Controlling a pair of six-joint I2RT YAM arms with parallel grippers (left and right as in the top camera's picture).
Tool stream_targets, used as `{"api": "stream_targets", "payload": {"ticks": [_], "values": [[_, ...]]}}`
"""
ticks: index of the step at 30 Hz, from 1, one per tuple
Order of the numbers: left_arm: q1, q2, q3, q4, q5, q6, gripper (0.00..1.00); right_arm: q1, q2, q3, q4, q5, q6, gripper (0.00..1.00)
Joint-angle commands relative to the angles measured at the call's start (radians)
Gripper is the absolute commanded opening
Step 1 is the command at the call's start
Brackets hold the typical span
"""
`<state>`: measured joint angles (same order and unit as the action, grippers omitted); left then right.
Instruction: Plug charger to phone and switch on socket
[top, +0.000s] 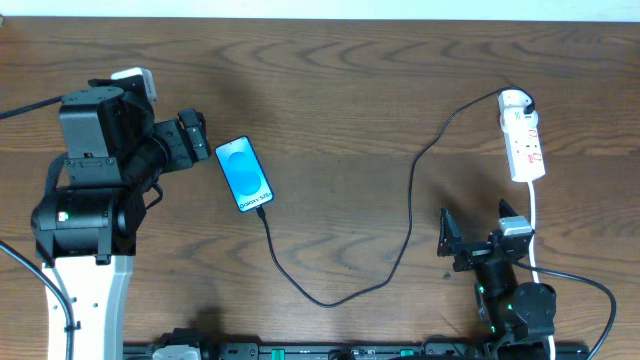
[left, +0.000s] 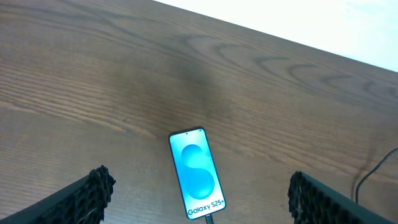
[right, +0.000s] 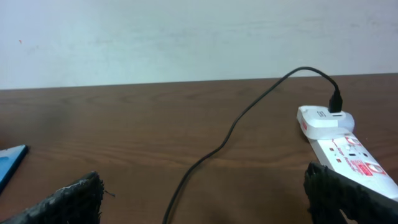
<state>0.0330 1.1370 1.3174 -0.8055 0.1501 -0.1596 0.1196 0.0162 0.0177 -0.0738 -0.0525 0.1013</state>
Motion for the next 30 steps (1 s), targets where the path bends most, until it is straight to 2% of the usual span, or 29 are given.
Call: {"api": "stream_targets", "payload": {"ticks": [1,18,21,23,26,30], "values": [[0.005,0.002,0.004,-0.002,-0.013,-0.002,0.91,-0.008,-0.011,-0.012,0.003,-0.006,-0.009,0.99],[0.005,0.002,0.004,-0.002,-0.013,-0.002,0.91,-0.008,-0.011,-0.012,0.003,-0.006,-0.009,0.99],[0.005,-0.002,0.003,-0.002,-0.092,0.017,0.91,-0.008,-0.011,-0.012,0.003,-0.006,-0.009,0.99],[0.002,-0.028,0.000,-0.002,-0.154,0.017,0.91,-0.008,-0.011,-0.012,0.003,-0.006,-0.009,0.99],[-0.009,-0.088,-0.034,-0.002,-0.164,0.018,0.91,-0.008,-0.011,-0.012,0.003,-0.006,-0.009,0.99],[-0.019,-0.219,-0.161,0.077,-0.188,0.026,0.92,-0.008,-0.011,-0.012,0.003,-0.006,-0.009,0.99]]}}
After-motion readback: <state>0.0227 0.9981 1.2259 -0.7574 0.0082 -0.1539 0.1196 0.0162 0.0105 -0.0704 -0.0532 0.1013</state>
